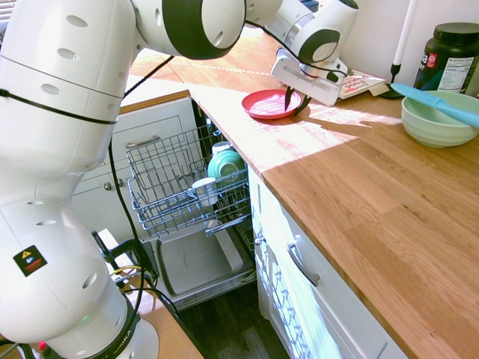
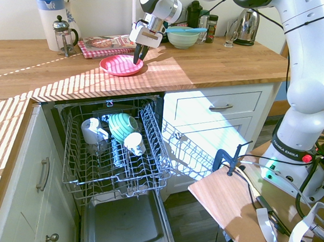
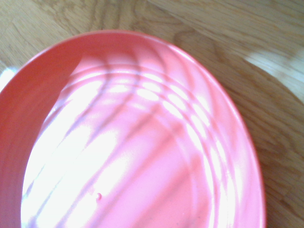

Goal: Put the plate in the dishwasher

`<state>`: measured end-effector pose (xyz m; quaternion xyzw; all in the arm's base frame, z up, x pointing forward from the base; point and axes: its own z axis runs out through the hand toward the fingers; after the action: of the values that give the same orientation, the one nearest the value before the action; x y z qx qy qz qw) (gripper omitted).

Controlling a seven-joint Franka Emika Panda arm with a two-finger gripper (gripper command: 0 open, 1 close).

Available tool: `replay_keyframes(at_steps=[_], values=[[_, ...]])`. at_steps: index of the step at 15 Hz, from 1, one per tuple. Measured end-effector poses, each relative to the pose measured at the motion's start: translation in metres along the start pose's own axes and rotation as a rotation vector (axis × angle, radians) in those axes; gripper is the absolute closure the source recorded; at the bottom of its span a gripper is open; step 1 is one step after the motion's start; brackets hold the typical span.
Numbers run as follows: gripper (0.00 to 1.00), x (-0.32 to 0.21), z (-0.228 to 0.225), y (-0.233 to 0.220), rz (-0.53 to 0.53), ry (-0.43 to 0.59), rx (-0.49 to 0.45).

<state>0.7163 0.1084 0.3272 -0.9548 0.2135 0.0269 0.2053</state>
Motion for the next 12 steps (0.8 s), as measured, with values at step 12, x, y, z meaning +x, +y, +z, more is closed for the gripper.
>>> replay_keyframes(at_steps=[12], values=[[1.00, -0.032, -0.065, -0.067, -0.168, 0.196, -0.030]])
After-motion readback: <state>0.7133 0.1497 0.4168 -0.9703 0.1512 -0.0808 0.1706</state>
